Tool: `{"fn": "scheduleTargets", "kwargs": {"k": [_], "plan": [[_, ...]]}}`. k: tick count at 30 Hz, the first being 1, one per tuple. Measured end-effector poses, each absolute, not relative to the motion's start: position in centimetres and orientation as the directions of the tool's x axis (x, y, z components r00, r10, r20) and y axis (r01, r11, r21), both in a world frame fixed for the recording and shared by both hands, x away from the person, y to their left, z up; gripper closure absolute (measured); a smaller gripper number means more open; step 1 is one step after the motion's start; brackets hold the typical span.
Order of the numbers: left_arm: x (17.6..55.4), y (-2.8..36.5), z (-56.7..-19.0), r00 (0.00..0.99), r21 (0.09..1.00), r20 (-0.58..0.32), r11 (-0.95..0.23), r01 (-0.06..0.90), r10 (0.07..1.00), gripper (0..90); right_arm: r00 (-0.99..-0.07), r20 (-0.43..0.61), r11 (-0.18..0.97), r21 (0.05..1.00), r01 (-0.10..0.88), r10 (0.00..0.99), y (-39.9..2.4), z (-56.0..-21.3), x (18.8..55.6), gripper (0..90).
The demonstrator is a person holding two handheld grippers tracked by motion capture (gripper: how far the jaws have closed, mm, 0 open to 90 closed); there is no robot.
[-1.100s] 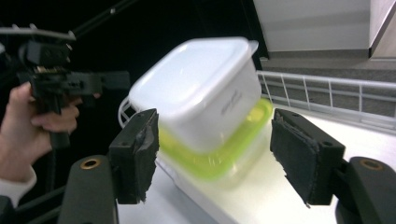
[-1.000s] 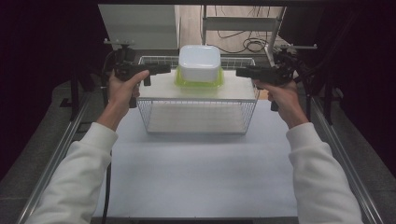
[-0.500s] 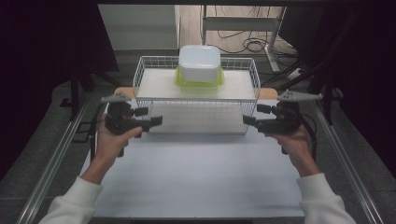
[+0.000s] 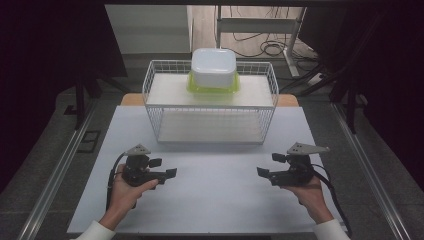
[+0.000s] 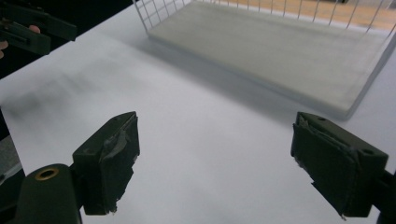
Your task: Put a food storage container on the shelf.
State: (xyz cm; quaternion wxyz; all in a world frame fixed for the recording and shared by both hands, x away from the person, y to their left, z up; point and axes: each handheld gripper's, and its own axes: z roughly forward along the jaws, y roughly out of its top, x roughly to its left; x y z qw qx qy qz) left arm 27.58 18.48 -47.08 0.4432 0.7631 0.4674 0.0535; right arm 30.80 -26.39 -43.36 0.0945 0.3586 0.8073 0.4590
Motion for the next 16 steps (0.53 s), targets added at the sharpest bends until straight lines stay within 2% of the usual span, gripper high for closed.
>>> {"fn": "scheduleTargets", "kwargs": {"k": [4,11,16], "plan": [[27.5,18.4,-47.6,0.546,0.728,-0.323,-0.166,0.665,0.773,21.4,-0.731,0.147,0.359,0.796,0.487,0.667,-26.1,-44.7,30.8,15.7],[27.5,18.5,-47.9,0.538,0.726,-0.291,-0.184,0.663,0.791,22.0,-0.712,0.186,0.314,0.802,0.508,0.677,-26.9,-44.8,30.8,15.8],[27.7,18.9,-48.5,0.523,0.717,-0.288,-0.182,0.673,0.802,21.8,-0.713,0.169,0.318,0.808,0.495,0.681,-27.3,-45.1,30.8,15.5]]}}
